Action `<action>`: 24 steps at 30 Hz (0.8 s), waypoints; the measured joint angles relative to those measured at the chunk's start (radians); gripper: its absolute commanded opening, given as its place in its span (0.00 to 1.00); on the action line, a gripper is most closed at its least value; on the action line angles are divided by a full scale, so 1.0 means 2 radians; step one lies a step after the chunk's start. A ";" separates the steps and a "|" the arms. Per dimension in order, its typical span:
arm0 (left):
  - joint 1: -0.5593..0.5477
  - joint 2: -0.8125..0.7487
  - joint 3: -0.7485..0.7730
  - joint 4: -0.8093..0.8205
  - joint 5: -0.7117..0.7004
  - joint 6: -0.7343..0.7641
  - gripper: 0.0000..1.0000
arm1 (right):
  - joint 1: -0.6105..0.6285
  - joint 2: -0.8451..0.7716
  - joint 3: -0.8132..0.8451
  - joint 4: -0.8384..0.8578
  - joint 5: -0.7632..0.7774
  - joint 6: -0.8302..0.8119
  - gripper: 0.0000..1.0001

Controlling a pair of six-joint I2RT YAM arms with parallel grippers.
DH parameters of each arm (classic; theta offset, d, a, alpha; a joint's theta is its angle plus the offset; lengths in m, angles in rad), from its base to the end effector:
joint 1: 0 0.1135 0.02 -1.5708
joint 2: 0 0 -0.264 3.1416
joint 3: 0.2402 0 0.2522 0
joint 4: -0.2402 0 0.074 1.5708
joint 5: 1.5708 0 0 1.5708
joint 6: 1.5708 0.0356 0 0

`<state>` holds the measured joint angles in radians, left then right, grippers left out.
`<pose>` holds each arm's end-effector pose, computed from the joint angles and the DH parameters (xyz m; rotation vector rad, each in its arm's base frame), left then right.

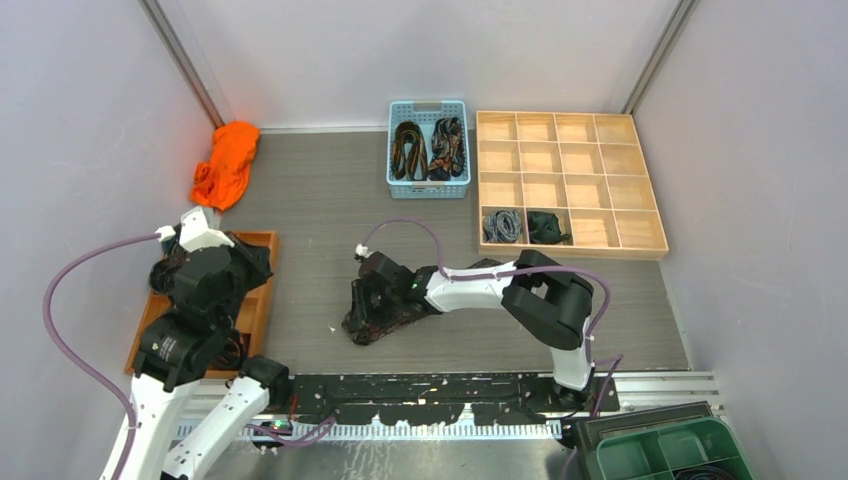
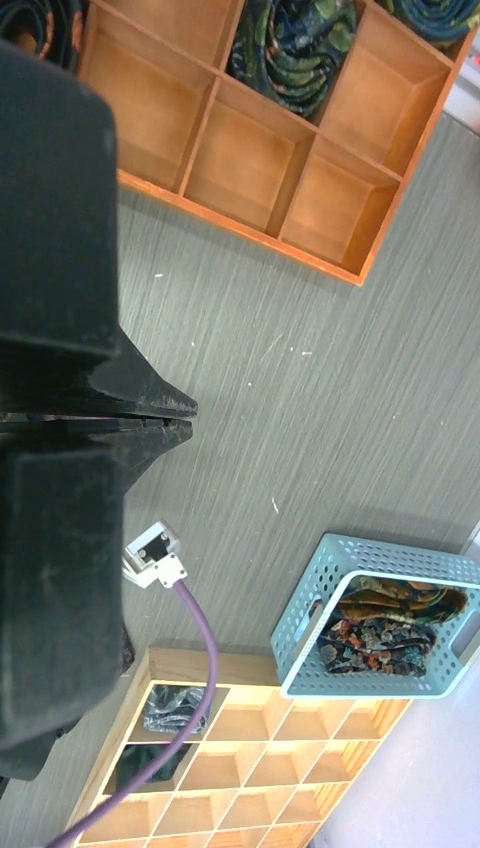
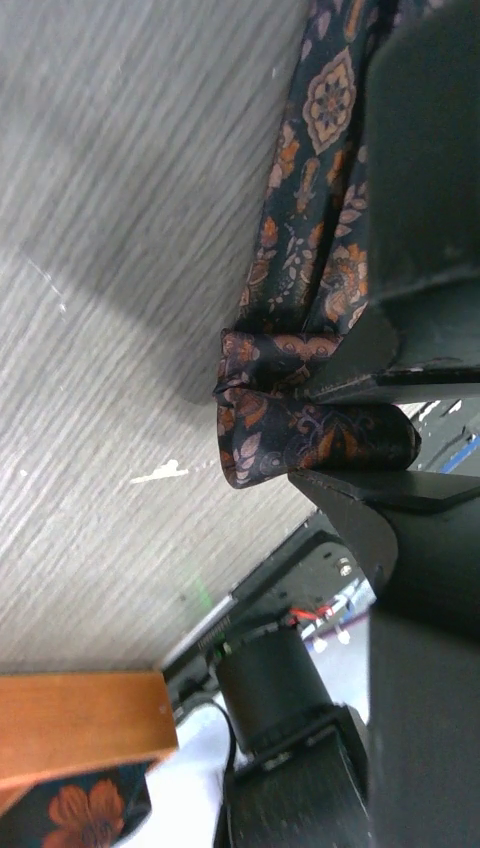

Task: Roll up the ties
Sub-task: Roll the tie at the center of the board.

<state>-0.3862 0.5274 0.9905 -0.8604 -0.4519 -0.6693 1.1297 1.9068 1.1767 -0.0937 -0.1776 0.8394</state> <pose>0.0818 -0.0165 0.3685 -0.5593 1.8525 -0.2606 0.1667 0.3677 0.1641 -0.4821 2.6492 1.0111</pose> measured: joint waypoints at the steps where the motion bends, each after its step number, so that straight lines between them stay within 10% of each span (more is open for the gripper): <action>1: 0.000 0.003 0.000 0.003 0.004 0.000 0.00 | -0.002 0.000 -0.010 0.016 -0.011 0.008 0.27; 24: -0.001 0.077 -0.074 0.119 0.127 -0.004 0.00 | -0.038 -0.068 -0.217 0.247 -0.060 0.105 0.25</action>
<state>-0.3885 0.6823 0.8417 -0.6228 -0.1978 -0.6765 1.0534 1.7699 0.7422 0.4000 -0.2977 1.0496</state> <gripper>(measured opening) 0.005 0.305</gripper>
